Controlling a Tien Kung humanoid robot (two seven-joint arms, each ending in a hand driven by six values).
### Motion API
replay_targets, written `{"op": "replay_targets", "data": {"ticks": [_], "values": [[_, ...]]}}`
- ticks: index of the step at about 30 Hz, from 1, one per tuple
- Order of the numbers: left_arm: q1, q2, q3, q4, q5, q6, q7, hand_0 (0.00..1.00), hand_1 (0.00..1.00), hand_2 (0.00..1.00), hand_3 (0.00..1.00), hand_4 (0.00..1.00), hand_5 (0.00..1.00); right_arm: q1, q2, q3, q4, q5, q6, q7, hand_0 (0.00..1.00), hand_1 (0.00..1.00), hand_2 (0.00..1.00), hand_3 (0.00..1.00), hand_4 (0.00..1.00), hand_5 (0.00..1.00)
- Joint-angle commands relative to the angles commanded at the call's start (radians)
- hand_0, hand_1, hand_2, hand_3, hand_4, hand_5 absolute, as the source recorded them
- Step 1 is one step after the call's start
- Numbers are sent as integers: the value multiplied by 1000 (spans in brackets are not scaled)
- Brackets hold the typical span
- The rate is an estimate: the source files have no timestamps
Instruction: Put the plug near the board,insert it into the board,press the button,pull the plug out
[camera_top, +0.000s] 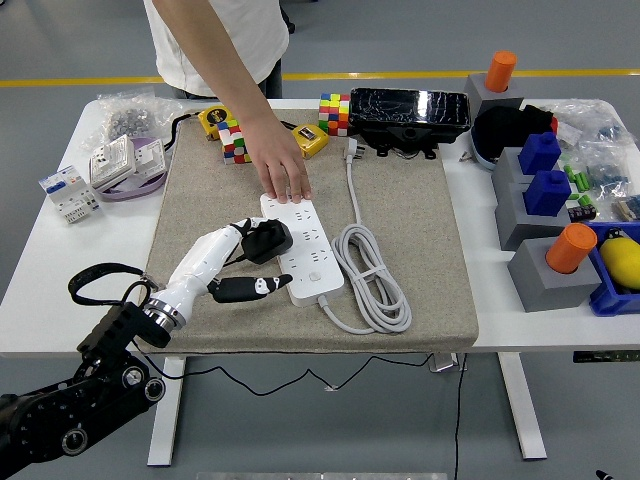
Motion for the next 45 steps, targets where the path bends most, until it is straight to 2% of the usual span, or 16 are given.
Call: {"op": "replay_targets", "data": {"ticks": [18, 24, 32, 45], "values": [[-44, -28, 28, 2, 25, -13, 17, 774, 845, 817, 807, 870, 468, -2, -1, -6, 0, 2, 0, 0, 542, 644, 663, 561, 900, 422], [-37, -19, 22, -17, 46, -4, 12, 774, 845, 817, 807, 870, 468, -3, -1, -1, 0, 1, 0, 0, 542, 644, 663, 561, 900, 422], [-18, 8, 16, -58, 133, -1, 33, 772, 835, 806, 800, 859, 464, -5, 0, -2, 0, 1, 0, 0, 542, 644, 663, 562, 901, 422], [-41, -15, 45, -17, 133, -17, 51, 772, 830, 803, 796, 859, 468, -4, 0, -2, 2, 2, 0, 0, 542, 644, 663, 562, 901, 422]]}}
